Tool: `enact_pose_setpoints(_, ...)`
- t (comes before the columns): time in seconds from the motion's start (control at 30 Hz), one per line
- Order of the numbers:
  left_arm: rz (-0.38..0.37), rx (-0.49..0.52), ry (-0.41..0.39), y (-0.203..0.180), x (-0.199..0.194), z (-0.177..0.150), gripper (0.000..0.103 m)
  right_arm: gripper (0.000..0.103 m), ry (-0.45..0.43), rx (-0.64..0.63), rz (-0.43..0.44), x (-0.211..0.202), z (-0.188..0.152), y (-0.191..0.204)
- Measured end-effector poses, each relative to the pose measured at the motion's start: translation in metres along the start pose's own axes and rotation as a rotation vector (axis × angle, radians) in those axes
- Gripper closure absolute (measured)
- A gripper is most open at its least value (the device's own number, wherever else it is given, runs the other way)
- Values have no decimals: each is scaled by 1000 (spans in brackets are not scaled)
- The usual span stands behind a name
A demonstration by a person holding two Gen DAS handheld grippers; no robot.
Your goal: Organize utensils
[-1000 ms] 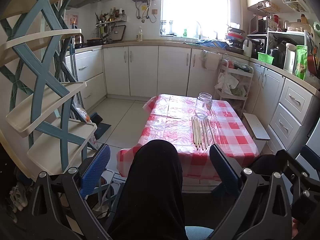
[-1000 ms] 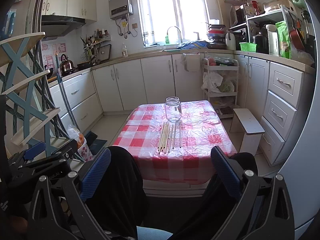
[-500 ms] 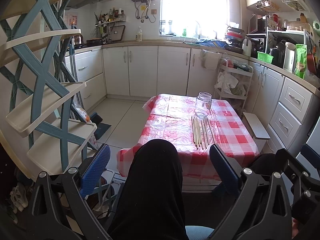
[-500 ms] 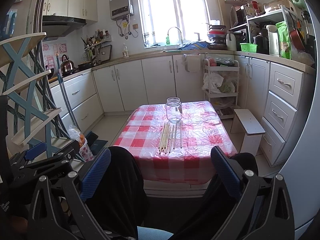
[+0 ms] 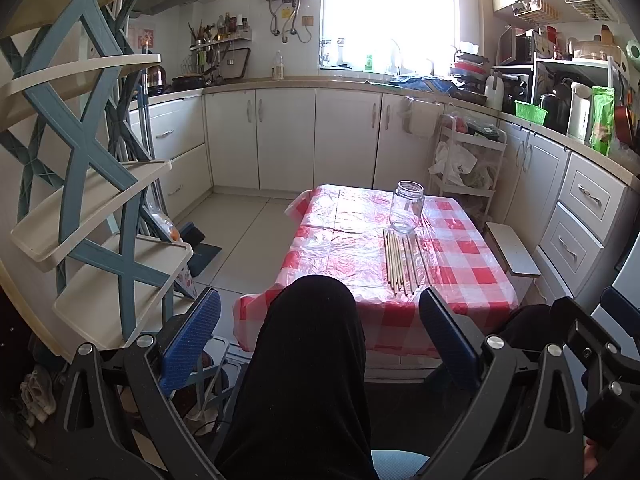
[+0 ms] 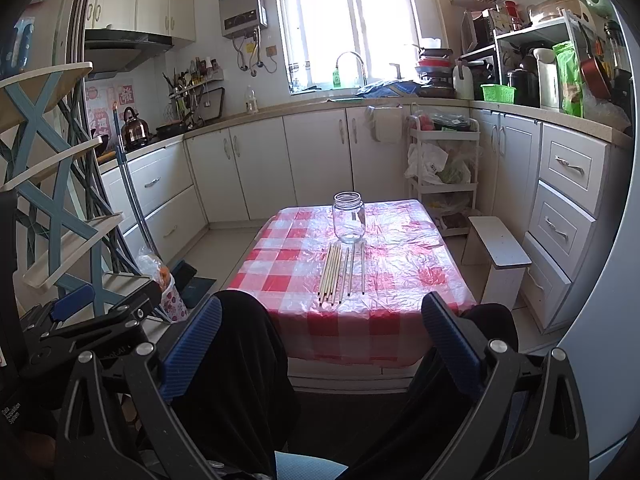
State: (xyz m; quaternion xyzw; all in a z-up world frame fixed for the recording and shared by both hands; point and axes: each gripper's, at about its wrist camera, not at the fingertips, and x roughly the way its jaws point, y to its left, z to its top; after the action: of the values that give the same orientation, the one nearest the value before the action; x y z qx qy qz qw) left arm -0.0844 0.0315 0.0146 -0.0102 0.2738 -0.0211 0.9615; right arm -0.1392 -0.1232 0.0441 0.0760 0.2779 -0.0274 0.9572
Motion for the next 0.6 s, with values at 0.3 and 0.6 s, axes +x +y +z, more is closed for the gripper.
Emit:
enact_pose_setpoints(0.3,-2,1,11,0,6,0,7,7,0,-6,1,2,-1,2)
enact_pose_setpoints(0.6,-12,-20,-66,5,23,20,7,7,-75,-15,-14,15,15,-1)
